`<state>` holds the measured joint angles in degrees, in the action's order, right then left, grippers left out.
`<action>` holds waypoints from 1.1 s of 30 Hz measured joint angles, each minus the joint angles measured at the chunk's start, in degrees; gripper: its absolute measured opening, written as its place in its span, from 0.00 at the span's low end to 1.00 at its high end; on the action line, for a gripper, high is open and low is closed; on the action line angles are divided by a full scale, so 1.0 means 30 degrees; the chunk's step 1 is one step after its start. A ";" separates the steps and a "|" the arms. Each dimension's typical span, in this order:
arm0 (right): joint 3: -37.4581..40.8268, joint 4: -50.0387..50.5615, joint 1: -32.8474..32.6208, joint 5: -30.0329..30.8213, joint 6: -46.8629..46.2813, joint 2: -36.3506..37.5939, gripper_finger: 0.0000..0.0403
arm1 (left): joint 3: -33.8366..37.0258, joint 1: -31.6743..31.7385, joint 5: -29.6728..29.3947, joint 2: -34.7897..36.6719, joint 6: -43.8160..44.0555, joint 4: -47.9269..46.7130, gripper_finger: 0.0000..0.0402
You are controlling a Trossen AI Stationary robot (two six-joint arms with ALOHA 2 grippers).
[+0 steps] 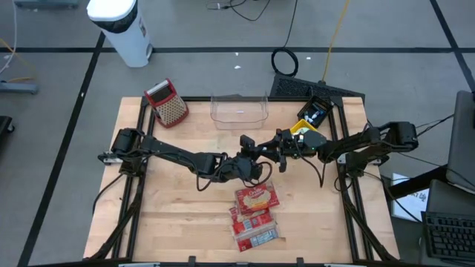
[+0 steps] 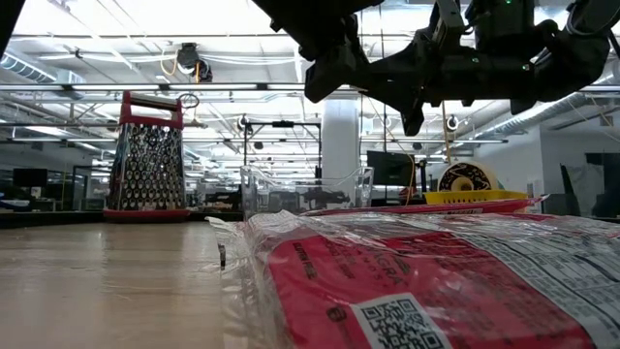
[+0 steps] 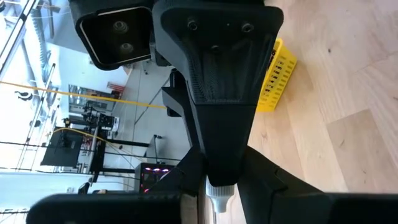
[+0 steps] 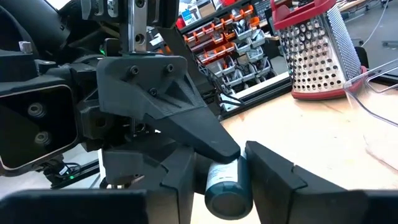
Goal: Pick & Place Food Item
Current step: Put the green food coloring bottle into the black bin
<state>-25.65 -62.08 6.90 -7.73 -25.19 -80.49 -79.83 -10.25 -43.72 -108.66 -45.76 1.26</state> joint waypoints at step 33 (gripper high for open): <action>0.1642 0.5112 0.3752 -0.1256 0.1599 0.4964 0.16 | 0.2818 -0.1062 0.5884 0.3281 1.0443 0.0180 0.38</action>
<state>-20.72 -46.75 18.15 -11.49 -20.39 -65.60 -71.38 -13.43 -26.07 -98.82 -14.43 1.80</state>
